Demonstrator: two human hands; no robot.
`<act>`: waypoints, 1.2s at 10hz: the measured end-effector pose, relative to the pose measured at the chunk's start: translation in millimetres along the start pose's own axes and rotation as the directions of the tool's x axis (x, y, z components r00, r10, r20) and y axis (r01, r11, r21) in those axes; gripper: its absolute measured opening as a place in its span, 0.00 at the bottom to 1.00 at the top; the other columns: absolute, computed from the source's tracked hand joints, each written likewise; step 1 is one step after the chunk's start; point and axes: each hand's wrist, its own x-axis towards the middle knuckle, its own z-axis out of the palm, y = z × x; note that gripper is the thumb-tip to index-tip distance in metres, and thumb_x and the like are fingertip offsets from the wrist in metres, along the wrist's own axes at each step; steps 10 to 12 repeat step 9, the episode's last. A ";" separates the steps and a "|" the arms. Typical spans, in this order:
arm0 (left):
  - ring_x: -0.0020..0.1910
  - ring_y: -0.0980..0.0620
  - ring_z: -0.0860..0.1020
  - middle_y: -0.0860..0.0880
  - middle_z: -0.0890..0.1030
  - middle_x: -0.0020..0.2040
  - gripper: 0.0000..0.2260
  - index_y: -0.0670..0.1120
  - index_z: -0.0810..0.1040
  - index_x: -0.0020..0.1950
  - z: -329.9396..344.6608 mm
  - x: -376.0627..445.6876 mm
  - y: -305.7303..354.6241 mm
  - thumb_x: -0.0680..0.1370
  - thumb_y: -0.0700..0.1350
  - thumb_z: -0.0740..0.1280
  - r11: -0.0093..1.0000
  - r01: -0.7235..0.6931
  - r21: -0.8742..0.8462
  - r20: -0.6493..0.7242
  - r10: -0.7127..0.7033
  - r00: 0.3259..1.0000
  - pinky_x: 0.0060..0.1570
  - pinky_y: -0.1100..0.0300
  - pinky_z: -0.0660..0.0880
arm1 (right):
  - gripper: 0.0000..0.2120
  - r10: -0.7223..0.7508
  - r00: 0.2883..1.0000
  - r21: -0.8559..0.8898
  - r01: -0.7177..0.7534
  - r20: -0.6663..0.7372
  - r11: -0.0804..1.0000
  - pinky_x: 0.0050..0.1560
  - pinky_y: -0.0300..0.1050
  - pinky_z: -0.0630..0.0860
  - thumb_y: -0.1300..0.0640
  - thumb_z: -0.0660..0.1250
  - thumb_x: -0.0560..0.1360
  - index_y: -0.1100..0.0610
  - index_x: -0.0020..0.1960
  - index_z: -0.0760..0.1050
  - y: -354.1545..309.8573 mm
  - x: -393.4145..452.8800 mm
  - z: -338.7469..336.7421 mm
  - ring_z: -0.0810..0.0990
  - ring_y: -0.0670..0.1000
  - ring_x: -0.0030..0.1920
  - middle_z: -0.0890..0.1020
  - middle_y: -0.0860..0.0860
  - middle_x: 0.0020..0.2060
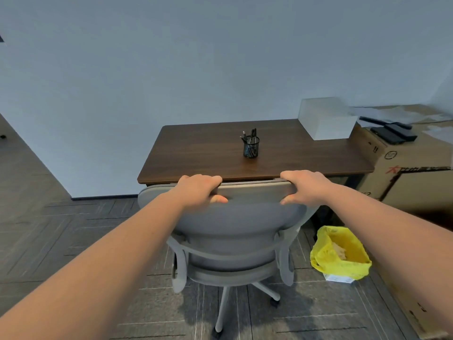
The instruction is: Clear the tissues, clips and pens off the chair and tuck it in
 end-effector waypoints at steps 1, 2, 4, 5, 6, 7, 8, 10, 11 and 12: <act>0.44 0.50 0.69 0.48 0.78 0.49 0.17 0.47 0.63 0.43 -0.7 -1.8 0.7 0.77 0.60 0.59 0.999 0.030 -0.012 0.009 -0.030 1.000 0.44 0.54 0.64 | 0.16 -0.013 1.000 -0.013 0.013 -0.003 1.000 0.46 0.50 0.68 0.42 0.70 0.70 0.49 0.46 0.66 0.9 1.8 1.0 0.74 0.52 0.48 0.77 0.46 0.46; 0.43 0.49 0.70 0.50 0.76 0.46 0.18 0.47 0.63 0.43 2.2 -5.2 3.1 0.77 0.61 0.59 0.998 0.060 0.014 -0.034 -0.059 0.998 0.43 0.54 0.64 | 0.16 -0.032 0.999 -0.001 0.032 -0.017 0.999 0.48 0.51 0.68 0.42 0.70 0.70 0.50 0.47 0.68 0.8 0.7 1.9 0.76 0.53 0.50 0.78 0.47 0.47; 0.40 0.50 0.69 0.53 0.70 0.41 0.20 0.49 0.62 0.42 11.1 -12.7 13.4 0.75 0.65 0.59 0.990 0.099 0.098 -0.164 -0.082 0.983 0.42 0.55 0.62 | 0.16 -0.039 0.998 -0.031 0.037 -0.045 0.999 0.49 0.52 0.68 0.42 0.69 0.70 0.49 0.47 0.67 2.7 -4.1 5.8 0.76 0.55 0.52 0.79 0.48 0.50; 0.41 0.50 0.70 0.53 0.71 0.42 0.19 0.49 0.62 0.43 10.0 -13.4 14.3 0.75 0.65 0.59 0.991 0.109 0.083 -0.141 -0.096 0.985 0.42 0.56 0.64 | 0.16 -0.035 0.999 -0.046 0.033 -0.042 0.998 0.49 0.52 0.70 0.43 0.69 0.70 0.48 0.48 0.66 0.7 -6.9 4.0 0.76 0.55 0.53 0.79 0.48 0.51; 0.42 0.50 0.70 0.53 0.71 0.43 0.19 0.49 0.61 0.43 10.8 -13.8 12.8 0.75 0.64 0.59 0.990 0.113 0.089 -0.140 -0.100 0.985 0.43 0.56 0.64 | 0.16 -0.034 0.999 -0.053 0.033 -0.017 0.998 0.50 0.53 0.72 0.43 0.68 0.71 0.49 0.52 0.67 0.0 -7.1 3.7 0.76 0.55 0.53 0.79 0.49 0.53; 0.42 0.50 0.70 0.52 0.73 0.44 0.19 0.49 0.61 0.43 11.2 -13.6 13.7 0.75 0.64 0.60 0.990 0.115 0.084 -0.141 -0.102 0.985 0.42 0.55 0.64 | 0.20 -0.021 0.999 -0.063 0.023 0.023 0.998 0.54 0.54 0.73 0.43 0.67 0.72 0.49 0.59 0.67 -1.0 -10.3 -3.2 0.76 0.55 0.56 0.79 0.49 0.57; 0.42 0.51 0.70 0.53 0.71 0.43 0.19 0.49 0.62 0.43 10.2 -14.7 14.2 0.75 0.64 0.60 0.989 0.121 0.084 -0.120 -0.110 0.987 0.42 0.56 0.64 | 0.28 -0.012 0.998 -0.057 0.016 0.065 0.998 0.58 0.56 0.71 0.41 0.67 0.73 0.46 0.69 0.63 -0.8 -11.2 -7.2 0.73 0.55 0.64 0.75 0.49 0.65; 0.42 0.51 0.71 0.53 0.72 0.43 0.19 0.49 0.63 0.43 9.9 -13.8 14.5 0.75 0.64 0.60 0.990 0.113 0.083 -0.130 -0.102 0.986 0.42 0.56 0.65 | 0.30 -0.032 0.999 -0.041 0.032 0.009 0.999 0.64 0.56 0.70 0.42 0.65 0.74 0.44 0.73 0.59 2.2 -32.1 -27.4 0.69 0.53 0.69 0.70 0.47 0.70; 0.42 0.51 0.71 0.53 0.72 0.43 0.19 0.49 0.63 0.43 9.9 -13.8 14.5 0.75 0.64 0.60 0.990 0.113 0.083 -0.130 -0.102 0.986 0.42 0.56 0.65 | 0.30 -0.032 0.999 -0.041 0.032 0.009 0.999 0.64 0.56 0.70 0.42 0.65 0.74 0.44 0.73 0.59 2.2 -32.1 -27.4 0.69 0.53 0.69 0.70 0.47 0.70; 0.42 0.51 0.71 0.53 0.72 0.43 0.19 0.49 0.63 0.43 9.9 -13.8 14.5 0.75 0.64 0.60 0.990 0.113 0.083 -0.130 -0.102 0.986 0.42 0.56 0.65 | 0.30 -0.032 0.999 -0.041 0.032 0.009 0.999 0.64 0.56 0.70 0.42 0.65 0.74 0.44 0.73 0.59 2.2 -32.1 -27.4 0.69 0.53 0.69 0.70 0.47 0.70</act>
